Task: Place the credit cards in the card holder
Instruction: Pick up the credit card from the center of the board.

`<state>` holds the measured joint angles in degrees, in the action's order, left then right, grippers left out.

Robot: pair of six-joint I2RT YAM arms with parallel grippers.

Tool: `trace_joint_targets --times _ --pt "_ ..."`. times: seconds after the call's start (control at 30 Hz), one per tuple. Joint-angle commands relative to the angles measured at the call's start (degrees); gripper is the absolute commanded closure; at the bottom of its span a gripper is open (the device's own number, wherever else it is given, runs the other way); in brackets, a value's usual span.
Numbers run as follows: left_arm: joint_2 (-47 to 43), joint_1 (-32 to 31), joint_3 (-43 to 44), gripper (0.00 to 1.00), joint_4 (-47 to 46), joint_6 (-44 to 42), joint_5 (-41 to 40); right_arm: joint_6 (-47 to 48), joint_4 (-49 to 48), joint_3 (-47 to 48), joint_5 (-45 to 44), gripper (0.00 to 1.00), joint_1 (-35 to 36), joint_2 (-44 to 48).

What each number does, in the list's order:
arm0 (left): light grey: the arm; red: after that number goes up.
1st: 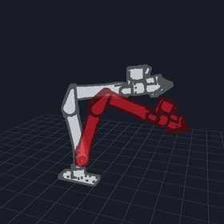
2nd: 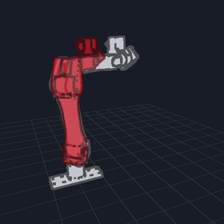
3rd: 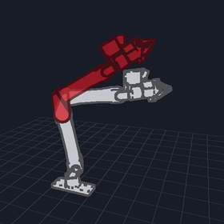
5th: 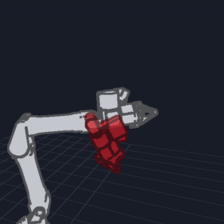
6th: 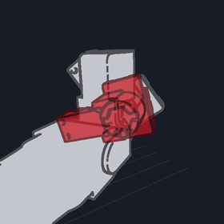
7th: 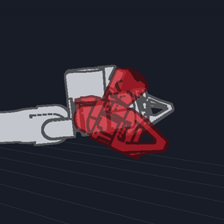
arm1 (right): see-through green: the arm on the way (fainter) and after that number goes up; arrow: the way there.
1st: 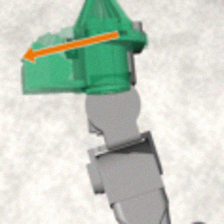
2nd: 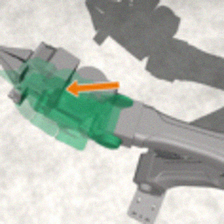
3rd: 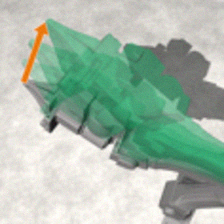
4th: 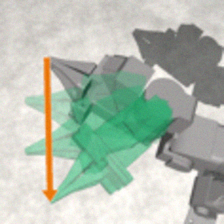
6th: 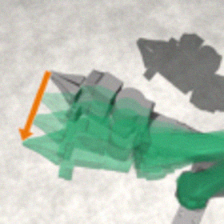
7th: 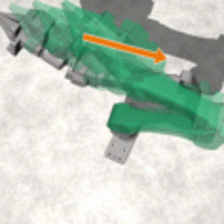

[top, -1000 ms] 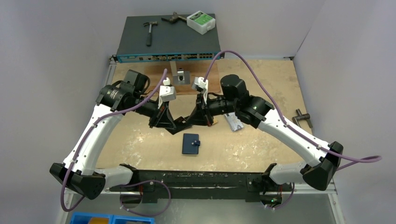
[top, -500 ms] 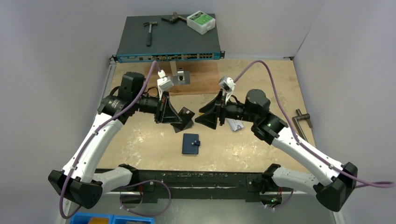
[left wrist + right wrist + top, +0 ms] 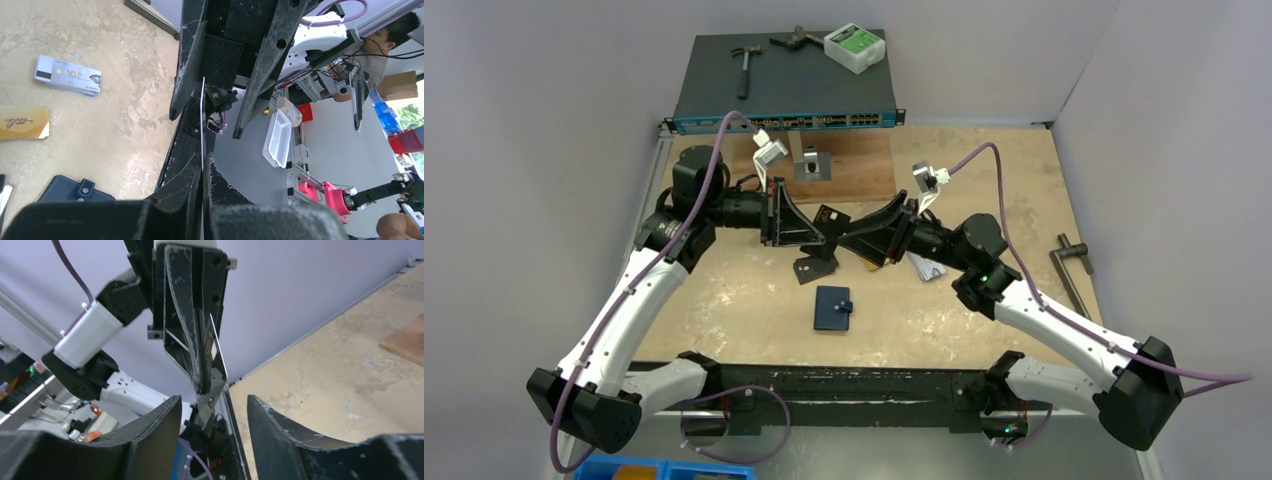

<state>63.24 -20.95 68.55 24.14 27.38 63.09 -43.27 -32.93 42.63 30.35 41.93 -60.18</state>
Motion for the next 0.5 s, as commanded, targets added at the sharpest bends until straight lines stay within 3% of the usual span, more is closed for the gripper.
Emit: trace_joint_targets --times 0.0,0.27,0.47 --pt "-1.3 0.4 -0.8 1.00 -5.5 5.1 1.8 -7.0 -13.8 -0.1 -3.5 0.53 0.0 -1.4" --pt "-1.4 0.4 -0.8 1.00 -6.4 6.3 2.0 -10.5 -18.7 -0.5 -5.1 0.70 0.6 -4.8" --pt "-1.6 0.6 -0.9 1.00 -6.6 6.3 1.9 -9.6 -16.3 -0.9 -5.4 0.69 0.9 -4.0"
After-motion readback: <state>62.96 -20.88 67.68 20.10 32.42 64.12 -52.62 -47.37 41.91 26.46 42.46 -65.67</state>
